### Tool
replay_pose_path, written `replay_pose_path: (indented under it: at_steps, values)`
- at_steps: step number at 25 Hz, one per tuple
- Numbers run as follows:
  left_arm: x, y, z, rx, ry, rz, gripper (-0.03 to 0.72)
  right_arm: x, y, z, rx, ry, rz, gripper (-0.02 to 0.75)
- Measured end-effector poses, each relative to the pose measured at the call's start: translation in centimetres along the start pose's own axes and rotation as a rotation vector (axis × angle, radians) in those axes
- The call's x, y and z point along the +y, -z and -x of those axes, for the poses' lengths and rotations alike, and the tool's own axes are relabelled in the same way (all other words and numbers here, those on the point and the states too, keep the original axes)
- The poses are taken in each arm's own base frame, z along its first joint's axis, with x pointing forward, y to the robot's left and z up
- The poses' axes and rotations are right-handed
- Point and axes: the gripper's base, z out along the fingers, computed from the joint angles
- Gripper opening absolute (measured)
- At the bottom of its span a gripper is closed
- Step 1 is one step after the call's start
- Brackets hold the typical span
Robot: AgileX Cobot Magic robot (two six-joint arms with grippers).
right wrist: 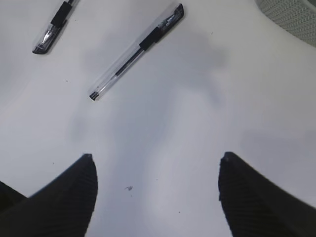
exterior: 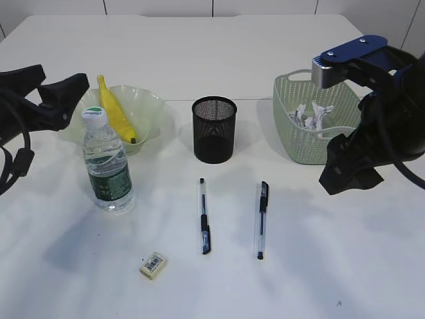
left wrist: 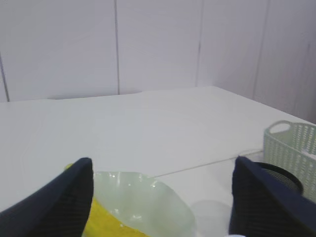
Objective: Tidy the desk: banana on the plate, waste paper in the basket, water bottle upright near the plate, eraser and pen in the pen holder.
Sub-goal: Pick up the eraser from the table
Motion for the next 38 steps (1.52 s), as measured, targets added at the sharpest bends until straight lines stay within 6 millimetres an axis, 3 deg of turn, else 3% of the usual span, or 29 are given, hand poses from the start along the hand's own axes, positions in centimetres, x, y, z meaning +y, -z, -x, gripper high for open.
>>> replay_pose_path:
  at_steps: [9, 16, 25, 29, 38]
  values:
    - [2.3, 0.5, 0.2, -0.009, 0.040, 0.146, 0.582, 0.0, 0.0, 0.0, 0.000, 0.000, 0.000, 0.568]
    - [5.0, 2.0, -0.3, 0.195, 0.104, 0.349, 0.580, 0.0, 0.0, 0.0, 0.000, 0.000, 0.000, 0.568]
    - [4.7, 4.0, -1.7, 0.553, 0.167, 0.417, 0.580, 0.0, 0.0, 0.1, -0.015, 0.000, -0.004, 0.568]
    - [4.6, 4.4, -0.5, 0.648, 0.172, 0.444, 0.580, 0.0, 0.0, 0.2, -0.017, 0.000, -0.004, 0.568]
    - [5.5, 3.2, 4.7, 0.991, 0.197, 0.540, 0.551, 0.1, 0.0, 0.2, -0.020, -0.008, 0.007, 0.568]
